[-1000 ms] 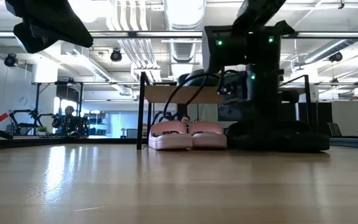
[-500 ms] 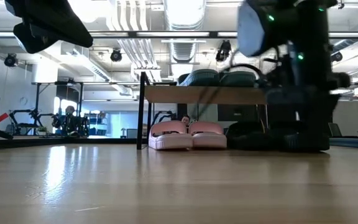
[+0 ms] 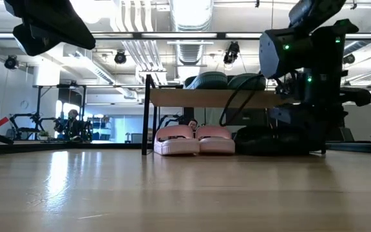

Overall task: Pick and place slides into the shelf
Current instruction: Adjust the slides under the shelf

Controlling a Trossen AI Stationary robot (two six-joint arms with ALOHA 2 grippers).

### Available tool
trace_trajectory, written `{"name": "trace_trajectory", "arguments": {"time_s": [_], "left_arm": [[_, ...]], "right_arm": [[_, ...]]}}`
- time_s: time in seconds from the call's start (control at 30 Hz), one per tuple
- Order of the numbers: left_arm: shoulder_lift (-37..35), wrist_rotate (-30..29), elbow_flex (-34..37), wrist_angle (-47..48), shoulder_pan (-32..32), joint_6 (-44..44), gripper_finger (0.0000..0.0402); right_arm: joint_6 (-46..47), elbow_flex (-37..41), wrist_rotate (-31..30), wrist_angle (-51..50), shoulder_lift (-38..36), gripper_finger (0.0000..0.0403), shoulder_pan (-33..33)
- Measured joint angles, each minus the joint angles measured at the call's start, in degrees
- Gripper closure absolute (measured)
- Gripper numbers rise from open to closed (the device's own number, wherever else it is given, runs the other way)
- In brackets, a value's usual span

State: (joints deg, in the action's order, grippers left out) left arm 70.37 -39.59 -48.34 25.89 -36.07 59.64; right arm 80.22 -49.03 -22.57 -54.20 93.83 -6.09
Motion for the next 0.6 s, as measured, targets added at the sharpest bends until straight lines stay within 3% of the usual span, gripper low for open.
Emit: {"name": "trace_trajectory", "arguments": {"time_s": [0.27,0.43,0.5,0.6], "left_arm": [[0.00,1.27,0.00,0.20,0.00,2.92,0.0386],[0.00,1.46,0.16,0.24,0.00,2.92,0.0386],[0.00,1.46,0.41,0.35,0.00,2.81,0.0386],[0.00,1.69,0.81,0.18,0.00,3.00,0.0386]], "right_arm": [[2.72,0.11,3.57,-0.70,-2.84,0.0376,-1.79],[-5.22,-0.17,10.80,21.44,-3.26,0.0376,-4.74],[-5.63,-0.33,9.02,26.95,-1.66,0.0376,-4.88],[-1.18,-1.07,3.06,24.17,1.64,0.0376,-3.71]]}}
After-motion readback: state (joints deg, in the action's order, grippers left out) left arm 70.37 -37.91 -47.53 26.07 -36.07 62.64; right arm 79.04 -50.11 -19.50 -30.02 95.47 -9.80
